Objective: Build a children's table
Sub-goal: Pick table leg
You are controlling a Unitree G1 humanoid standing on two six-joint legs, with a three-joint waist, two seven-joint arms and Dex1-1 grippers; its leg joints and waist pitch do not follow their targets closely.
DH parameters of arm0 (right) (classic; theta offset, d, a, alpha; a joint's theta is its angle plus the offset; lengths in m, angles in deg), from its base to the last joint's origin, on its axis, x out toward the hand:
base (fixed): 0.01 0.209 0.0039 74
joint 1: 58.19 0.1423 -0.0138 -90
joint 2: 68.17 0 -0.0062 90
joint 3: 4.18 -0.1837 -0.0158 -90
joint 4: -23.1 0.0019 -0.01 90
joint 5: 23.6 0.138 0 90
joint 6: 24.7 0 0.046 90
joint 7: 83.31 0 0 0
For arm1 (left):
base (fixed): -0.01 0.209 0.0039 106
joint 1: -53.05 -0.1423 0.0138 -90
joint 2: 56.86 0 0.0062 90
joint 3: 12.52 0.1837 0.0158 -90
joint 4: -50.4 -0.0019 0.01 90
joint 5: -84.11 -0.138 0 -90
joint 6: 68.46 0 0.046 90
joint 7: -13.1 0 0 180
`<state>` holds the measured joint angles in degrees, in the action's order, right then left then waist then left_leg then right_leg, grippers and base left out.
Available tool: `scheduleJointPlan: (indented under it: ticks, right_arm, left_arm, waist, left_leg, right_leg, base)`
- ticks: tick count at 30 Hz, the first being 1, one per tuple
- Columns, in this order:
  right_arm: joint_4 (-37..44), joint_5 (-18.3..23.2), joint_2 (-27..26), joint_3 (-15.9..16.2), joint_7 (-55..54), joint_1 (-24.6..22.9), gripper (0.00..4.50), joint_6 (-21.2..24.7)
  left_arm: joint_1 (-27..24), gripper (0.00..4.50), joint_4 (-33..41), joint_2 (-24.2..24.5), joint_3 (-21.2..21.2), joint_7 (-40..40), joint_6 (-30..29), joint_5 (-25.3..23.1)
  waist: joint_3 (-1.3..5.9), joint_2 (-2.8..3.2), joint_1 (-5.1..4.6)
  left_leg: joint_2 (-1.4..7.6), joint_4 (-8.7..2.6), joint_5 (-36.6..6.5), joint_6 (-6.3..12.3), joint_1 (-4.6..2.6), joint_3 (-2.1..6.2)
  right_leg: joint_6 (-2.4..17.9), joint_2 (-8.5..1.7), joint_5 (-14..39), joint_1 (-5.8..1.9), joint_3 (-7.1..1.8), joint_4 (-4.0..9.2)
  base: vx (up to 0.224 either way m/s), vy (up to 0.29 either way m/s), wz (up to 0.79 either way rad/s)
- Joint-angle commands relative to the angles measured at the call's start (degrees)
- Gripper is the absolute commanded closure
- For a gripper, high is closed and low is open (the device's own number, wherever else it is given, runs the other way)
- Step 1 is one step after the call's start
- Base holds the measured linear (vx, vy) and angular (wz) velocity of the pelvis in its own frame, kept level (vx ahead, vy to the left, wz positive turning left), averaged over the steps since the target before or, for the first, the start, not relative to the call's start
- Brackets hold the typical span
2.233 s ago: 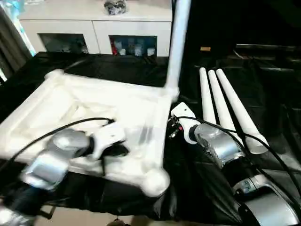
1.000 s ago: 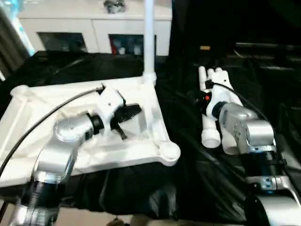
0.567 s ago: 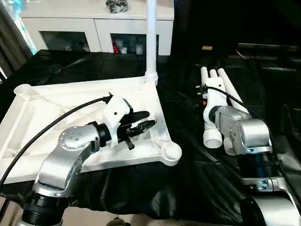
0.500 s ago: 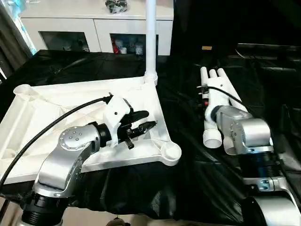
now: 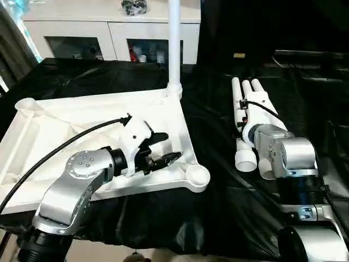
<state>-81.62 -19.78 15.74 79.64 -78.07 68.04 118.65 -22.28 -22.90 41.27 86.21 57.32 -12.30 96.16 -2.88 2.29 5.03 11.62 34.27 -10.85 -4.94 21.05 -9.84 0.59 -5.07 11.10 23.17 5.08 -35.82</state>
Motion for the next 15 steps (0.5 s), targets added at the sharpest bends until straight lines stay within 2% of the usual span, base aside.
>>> scheduleJointPlan:
  ticks: [1, 2, 5, 15]
  right_arm:
    - [-1.8, 0.0, 0.0, -0.8, -0.8, 1.2, 1.00, 0.9]
    - [-2.7, 0.3, 0.1, -0.8, -0.5, 1.4, 1.00, 1.0]
    - [-5.0, 0.0, 0.3, -0.5, -0.8, 2.0, 1.00, 1.1]
    - [-14.6, 2.0, -0.4, -2.3, 0.3, 5.5, 1.00, 1.1]
  left_arm:
    - [0.0, 1.28, 1.2, 0.9, 1.2, 0.6, -0.3, -0.7]
    - [-0.2, 1.28, 1.6, 1.4, 1.5, 1.3, -0.7, -0.4]
    - [-0.4, 1.28, 2.1, 2.0, 1.9, 1.6, -1.2, 0.0]
    - [-0.5, 1.28, 2.3, 3.2, 2.5, 1.3, -1.7, 0.2]
  waist:
    - [3.76, 0.00, -0.01]
    - [3.78, 0.15, 0.03]
    - [3.86, 0.09, -0.03]
    - [3.85, 0.12, -0.03]
  left_leg:
    - [0.63, -4.03, -8.3, -2.34, -0.51, 0.12]
    - [0.60, -4.01, -8.3, -2.44, -0.50, 0.14]
    - [0.66, -3.99, -8.1, -2.52, -0.47, 0.19]
    - [0.61, -3.91, -8.7, -2.42, -0.47, 0.17]
  right_leg:
    - [8.6, -2.41, 8.6, -3.09, -2.97, 4.04]
    - [8.7, -2.47, 8.6, -3.11, -2.95, 4.01]
    - [9.1, -2.49, 8.0, -3.18, -2.91, 3.83]
    - [9.9, -2.49, 8.3, -3.21, -2.84, 3.80]
  base:
    - [0.000, 0.000, 0.00]
    - [0.000, 0.000, 0.00]
    - [0.000, 0.000, 0.00]
    - [0.000, 0.000, 0.00]
